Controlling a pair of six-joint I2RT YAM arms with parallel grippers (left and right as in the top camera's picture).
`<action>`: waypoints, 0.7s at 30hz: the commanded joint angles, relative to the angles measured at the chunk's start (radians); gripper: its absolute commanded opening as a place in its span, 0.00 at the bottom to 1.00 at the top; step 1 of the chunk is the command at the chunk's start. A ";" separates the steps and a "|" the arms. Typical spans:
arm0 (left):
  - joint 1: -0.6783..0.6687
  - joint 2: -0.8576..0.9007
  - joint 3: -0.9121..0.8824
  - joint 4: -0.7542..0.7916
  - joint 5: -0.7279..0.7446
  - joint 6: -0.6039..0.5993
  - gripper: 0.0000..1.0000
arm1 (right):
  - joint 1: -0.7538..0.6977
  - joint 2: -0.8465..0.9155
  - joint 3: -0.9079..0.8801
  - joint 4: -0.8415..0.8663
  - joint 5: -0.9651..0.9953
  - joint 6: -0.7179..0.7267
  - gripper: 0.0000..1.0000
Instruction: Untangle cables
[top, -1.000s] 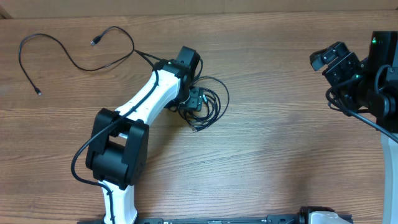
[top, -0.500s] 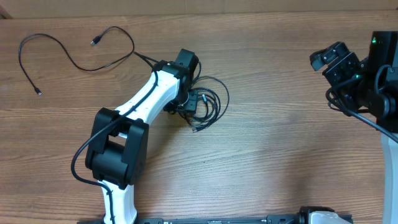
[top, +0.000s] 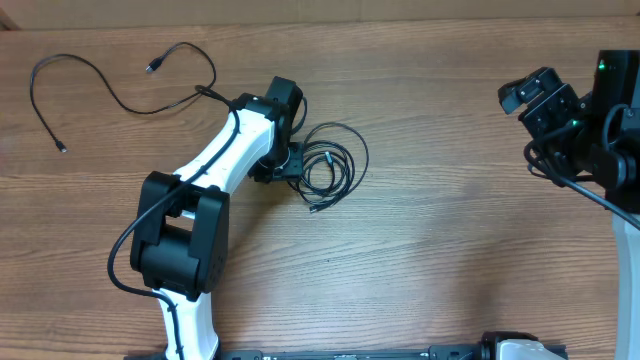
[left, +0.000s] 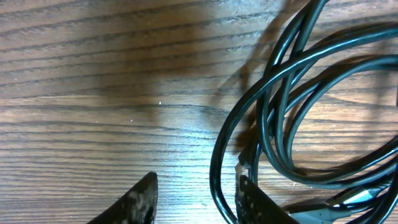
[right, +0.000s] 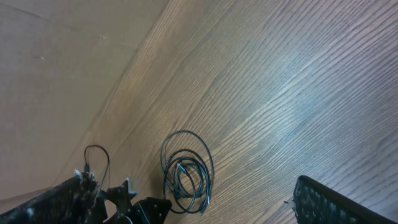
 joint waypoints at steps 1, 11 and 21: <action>-0.001 0.011 -0.010 0.008 0.019 -0.013 0.40 | -0.003 -0.004 0.003 0.005 0.010 -0.005 1.00; -0.001 0.061 -0.010 0.025 0.020 -0.012 0.39 | -0.003 -0.004 0.003 0.005 0.010 -0.005 1.00; 0.032 0.062 0.104 -0.056 0.007 -0.008 0.04 | -0.003 -0.004 0.003 0.005 0.010 -0.005 1.00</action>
